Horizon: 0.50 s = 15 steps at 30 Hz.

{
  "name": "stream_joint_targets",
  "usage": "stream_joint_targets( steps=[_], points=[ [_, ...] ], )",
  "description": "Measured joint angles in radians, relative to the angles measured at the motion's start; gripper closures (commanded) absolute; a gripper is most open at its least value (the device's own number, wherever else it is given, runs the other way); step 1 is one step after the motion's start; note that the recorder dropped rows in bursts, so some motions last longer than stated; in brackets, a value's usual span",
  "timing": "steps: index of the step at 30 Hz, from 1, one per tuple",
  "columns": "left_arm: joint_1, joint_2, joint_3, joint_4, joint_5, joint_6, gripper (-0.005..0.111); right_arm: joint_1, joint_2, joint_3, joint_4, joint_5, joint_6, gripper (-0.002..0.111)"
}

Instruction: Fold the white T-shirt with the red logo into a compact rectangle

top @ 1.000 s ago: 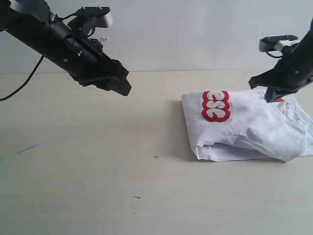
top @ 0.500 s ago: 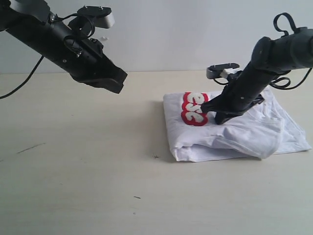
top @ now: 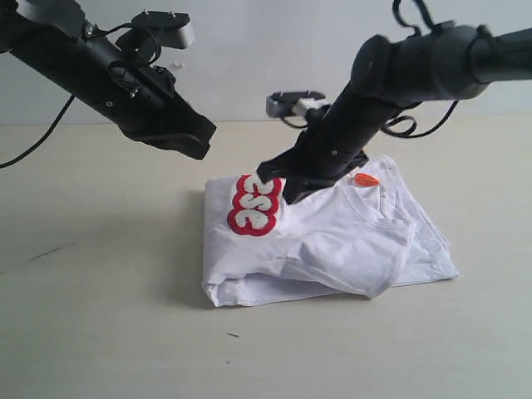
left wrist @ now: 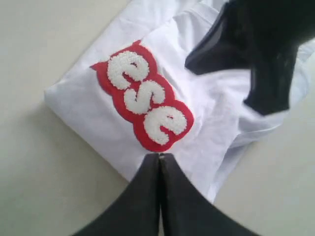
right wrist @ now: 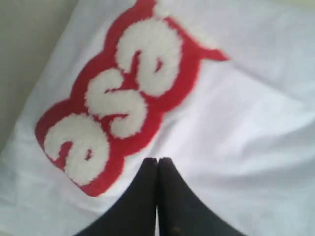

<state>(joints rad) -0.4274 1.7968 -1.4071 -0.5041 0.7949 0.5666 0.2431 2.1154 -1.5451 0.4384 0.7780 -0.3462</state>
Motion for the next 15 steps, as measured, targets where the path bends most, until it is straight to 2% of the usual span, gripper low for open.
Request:
stream_joint_targets(
  steps=[4,9,11,15],
  points=[
    [-0.015,0.0,0.032,-0.039,0.011,0.06,0.107,-0.12,-0.098,0.008,-0.083,0.021,0.076,0.108],
    [-0.095,0.022,0.101,-0.06,-0.022,0.176,0.107,-0.193,-0.106,0.091,-0.099,0.029,0.089,0.108],
    [-0.12,0.049,0.114,-0.051,-0.025,0.197,0.107,-0.21,-0.106,0.122,-0.099,0.029,0.089,0.103],
    [-0.152,0.158,0.121,-0.032,-0.046,0.21,0.107,-0.24,-0.106,0.145,-0.099,0.029,0.089,0.084]
  ],
)
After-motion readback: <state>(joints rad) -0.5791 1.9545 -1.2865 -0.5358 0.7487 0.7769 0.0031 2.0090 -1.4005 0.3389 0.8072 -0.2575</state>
